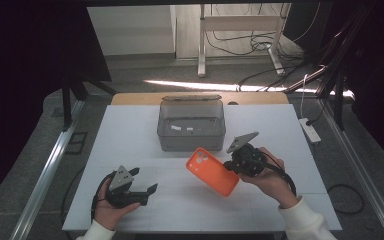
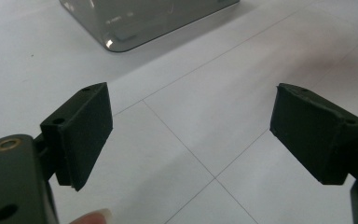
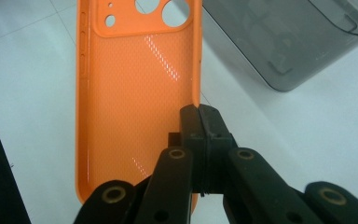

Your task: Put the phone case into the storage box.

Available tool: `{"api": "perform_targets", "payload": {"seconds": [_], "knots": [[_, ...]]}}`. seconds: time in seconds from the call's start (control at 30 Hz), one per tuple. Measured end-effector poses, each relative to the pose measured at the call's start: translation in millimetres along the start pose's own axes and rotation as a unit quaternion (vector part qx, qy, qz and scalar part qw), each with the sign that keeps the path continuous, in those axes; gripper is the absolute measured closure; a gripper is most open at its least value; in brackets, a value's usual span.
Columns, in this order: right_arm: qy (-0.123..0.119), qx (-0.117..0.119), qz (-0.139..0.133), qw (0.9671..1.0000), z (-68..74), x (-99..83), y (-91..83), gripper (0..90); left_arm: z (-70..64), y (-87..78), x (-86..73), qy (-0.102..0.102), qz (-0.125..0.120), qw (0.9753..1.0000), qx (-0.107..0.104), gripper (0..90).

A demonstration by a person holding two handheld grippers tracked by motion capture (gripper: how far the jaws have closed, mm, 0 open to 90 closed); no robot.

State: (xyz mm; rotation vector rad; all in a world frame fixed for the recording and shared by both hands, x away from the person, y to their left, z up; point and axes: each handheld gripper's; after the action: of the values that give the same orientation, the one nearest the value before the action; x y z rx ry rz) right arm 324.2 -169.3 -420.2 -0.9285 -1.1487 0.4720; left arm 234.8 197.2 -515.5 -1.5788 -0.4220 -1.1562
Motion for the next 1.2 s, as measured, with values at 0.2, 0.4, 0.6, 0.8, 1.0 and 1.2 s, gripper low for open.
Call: {"api": "perform_targets", "payload": {"seconds": [0.2,0.4,0.6,0.8,1.0,1.2], "knots": [[0.000,-0.001,-0.003,1.0000,1.0,-1.3,-3.3,90.0,0.2,0.3,0.5,-0.002,0.000,1.0000,-0.002,13.6],[-0.002,0.000,-0.001,1.0000,1.5,-1.6,-1.3,90.0,-0.3,-0.1,2.9,-0.002,-0.002,1.0000,-0.003,13.5],[-0.001,0.002,0.002,1.0000,1.2,-1.5,1.5,90.0,-1.3,0.0,6.9,-0.005,-0.002,0.9999,-0.009,13.1],[0.000,0.003,0.003,1.0000,0.2,-2.0,4.6,90.0,-0.6,-0.7,13.6,-0.010,-0.005,0.9998,-0.017,12.8],[-0.001,0.005,0.005,1.0000,0.0,-2.5,6.7,90.0,-4.7,0.2,25.2,-0.011,-0.006,0.9994,-0.031,12.7],[-0.004,0.003,0.005,1.0000,1.6,-1.9,6.7,90.0,-5.1,-0.7,38.7,-0.031,-0.003,0.9980,-0.054,12.9]]}}
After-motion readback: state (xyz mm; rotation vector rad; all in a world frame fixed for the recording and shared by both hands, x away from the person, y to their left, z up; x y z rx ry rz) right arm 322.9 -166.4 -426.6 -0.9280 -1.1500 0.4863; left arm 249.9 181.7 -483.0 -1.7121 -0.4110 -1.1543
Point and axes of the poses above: each handheld gripper's, and its own axes: y roughly forward along the jaws, x roughly out of its top, z roughly to its left, and after that the axes turned 12 degrees about x, right-handed
